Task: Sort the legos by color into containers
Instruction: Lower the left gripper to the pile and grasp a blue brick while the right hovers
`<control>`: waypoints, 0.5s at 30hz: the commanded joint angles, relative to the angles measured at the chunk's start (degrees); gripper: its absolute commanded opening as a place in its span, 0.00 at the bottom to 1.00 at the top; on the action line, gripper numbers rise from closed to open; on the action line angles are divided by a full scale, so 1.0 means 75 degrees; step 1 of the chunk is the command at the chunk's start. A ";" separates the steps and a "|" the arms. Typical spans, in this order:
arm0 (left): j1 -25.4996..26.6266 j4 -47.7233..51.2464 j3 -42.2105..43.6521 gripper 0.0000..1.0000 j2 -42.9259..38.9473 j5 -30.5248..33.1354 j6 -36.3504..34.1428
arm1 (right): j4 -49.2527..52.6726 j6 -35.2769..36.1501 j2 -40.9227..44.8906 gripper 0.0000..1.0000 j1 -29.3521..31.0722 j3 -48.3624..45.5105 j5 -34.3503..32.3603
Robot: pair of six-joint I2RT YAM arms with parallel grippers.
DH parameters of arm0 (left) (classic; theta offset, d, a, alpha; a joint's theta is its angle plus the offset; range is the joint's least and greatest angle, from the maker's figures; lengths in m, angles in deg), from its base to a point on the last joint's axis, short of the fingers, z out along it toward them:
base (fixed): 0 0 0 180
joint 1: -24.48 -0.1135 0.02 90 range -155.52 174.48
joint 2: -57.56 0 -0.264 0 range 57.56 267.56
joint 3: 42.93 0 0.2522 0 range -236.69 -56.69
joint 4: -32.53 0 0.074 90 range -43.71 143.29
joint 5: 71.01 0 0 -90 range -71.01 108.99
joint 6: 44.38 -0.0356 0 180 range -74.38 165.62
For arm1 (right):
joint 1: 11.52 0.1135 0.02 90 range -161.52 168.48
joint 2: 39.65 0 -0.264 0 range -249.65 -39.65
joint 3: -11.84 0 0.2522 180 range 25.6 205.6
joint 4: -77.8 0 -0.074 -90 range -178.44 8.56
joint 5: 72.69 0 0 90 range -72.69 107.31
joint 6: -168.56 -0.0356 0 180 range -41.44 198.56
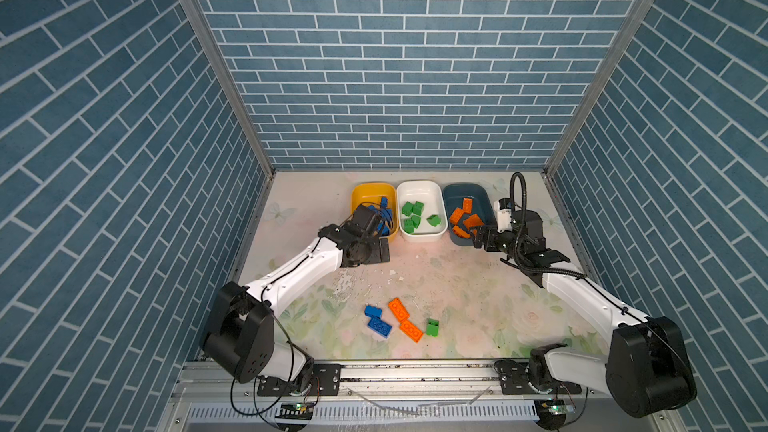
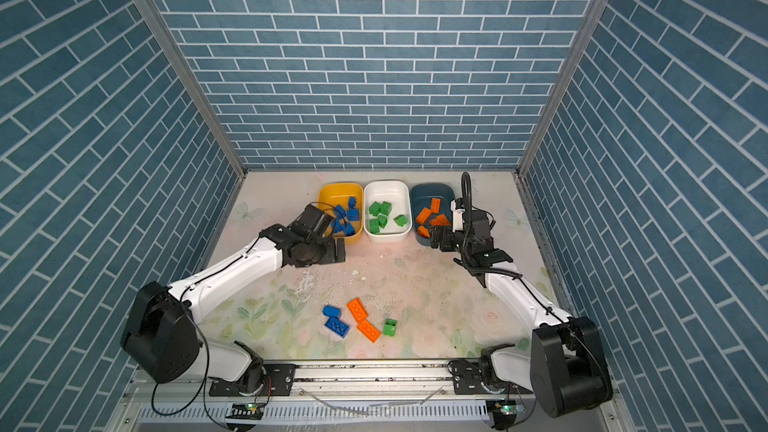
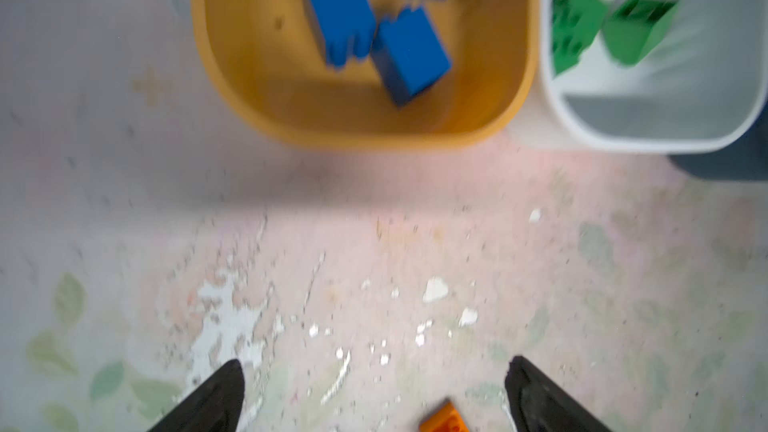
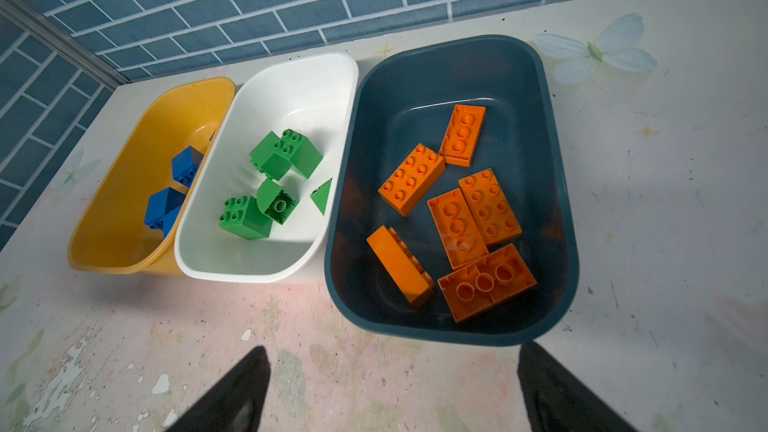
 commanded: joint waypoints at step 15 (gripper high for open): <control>0.0298 -0.0400 0.2147 0.64 -0.0413 -0.2165 0.3135 | -0.0528 -0.0190 -0.0420 0.92 0.0078 0.0361 0.0419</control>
